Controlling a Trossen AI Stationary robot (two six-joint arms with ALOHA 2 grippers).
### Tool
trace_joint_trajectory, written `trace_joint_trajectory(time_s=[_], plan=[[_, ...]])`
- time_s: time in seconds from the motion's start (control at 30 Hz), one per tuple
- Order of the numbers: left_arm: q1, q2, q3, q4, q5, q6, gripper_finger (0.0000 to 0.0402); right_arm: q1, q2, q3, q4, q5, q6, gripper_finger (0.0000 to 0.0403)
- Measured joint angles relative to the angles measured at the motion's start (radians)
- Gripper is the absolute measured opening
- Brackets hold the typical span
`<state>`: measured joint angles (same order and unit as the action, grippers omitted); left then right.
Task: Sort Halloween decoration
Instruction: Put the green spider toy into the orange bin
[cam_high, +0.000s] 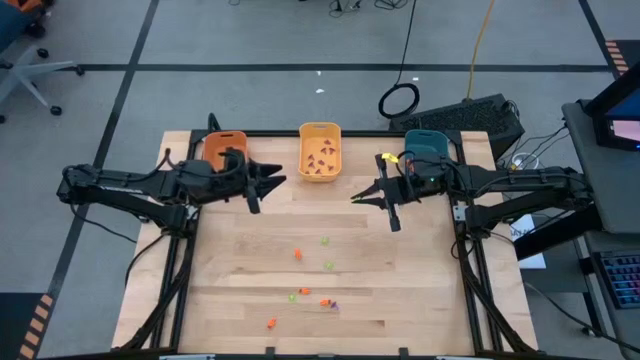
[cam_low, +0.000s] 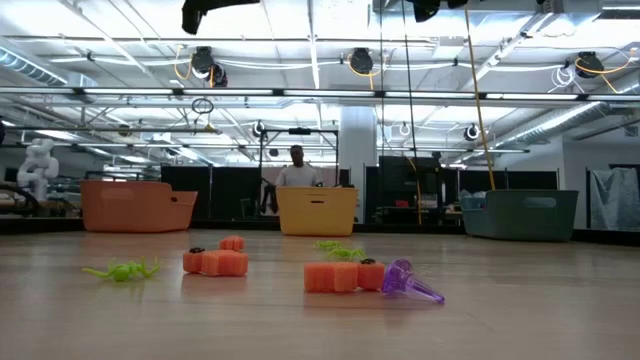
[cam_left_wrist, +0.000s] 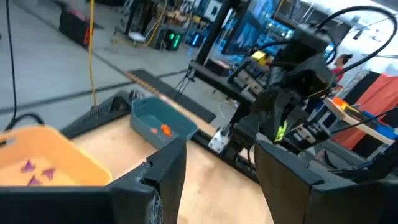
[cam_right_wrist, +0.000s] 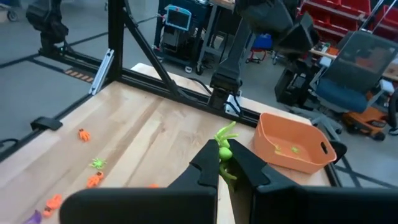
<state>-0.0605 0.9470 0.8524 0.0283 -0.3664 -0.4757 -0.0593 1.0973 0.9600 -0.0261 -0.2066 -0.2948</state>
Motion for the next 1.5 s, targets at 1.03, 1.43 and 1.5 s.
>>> trace_joint_trajectory(time_s=[1.03, 1.43, 1.5], plan=[[-0.002, 0.157, 0.164, 0.195, 0.081, 0.306, 0.0189, 0.0, 0.003, 0.0, 0.001, 0.0, 0.127, 0.0002], [-0.002, 0.336, 0.304, 0.193, 0.202, 0.327, 0.0189, 0.0, 0.003, 0.0, 0.001, 0.0, 0.17, 0.0002], [-0.002, 0.359, 0.322, 0.193, 0.206, 0.327, 0.0189, 0.0, 0.003, 0.0, 0.001, 0.003, 0.202, 0.0002]])
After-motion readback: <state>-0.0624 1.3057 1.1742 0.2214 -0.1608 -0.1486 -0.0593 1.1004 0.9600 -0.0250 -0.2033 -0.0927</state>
